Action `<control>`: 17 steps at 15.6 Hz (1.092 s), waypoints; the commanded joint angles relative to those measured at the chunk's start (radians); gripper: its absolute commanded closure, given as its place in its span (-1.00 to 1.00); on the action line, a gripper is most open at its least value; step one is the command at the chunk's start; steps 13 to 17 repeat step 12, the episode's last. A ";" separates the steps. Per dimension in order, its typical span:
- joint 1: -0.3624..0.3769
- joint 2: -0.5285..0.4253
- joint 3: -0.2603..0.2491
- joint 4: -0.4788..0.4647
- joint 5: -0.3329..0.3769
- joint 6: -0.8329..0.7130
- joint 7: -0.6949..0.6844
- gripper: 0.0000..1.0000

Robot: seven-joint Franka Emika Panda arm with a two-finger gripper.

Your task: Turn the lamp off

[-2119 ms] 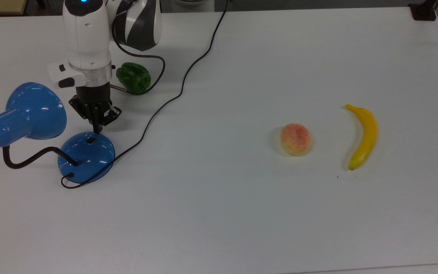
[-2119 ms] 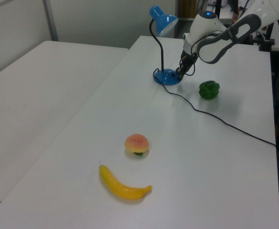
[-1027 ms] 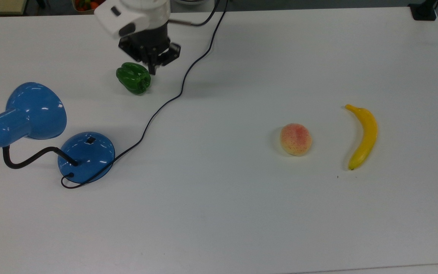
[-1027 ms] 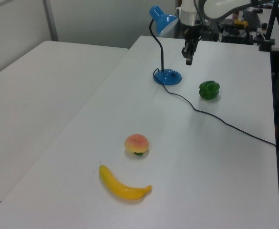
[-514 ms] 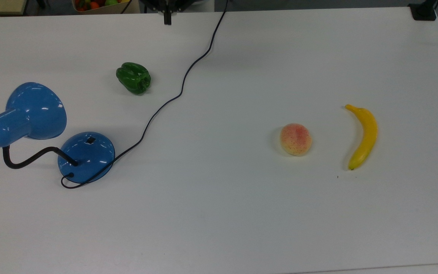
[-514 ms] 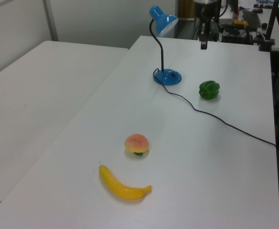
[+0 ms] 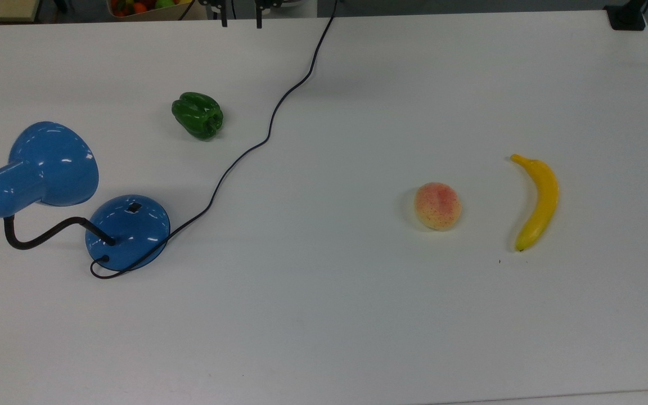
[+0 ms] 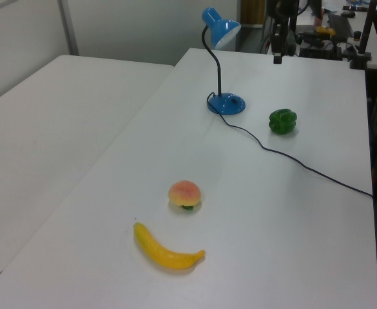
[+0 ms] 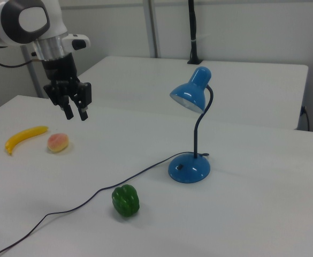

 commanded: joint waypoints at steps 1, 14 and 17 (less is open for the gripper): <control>0.002 -0.009 -0.009 0.016 0.014 -0.043 -0.017 -1.00; -0.002 -0.005 -0.013 0.061 0.015 -0.067 -0.015 -1.00; -0.002 -0.005 -0.013 0.061 0.015 -0.067 -0.015 -1.00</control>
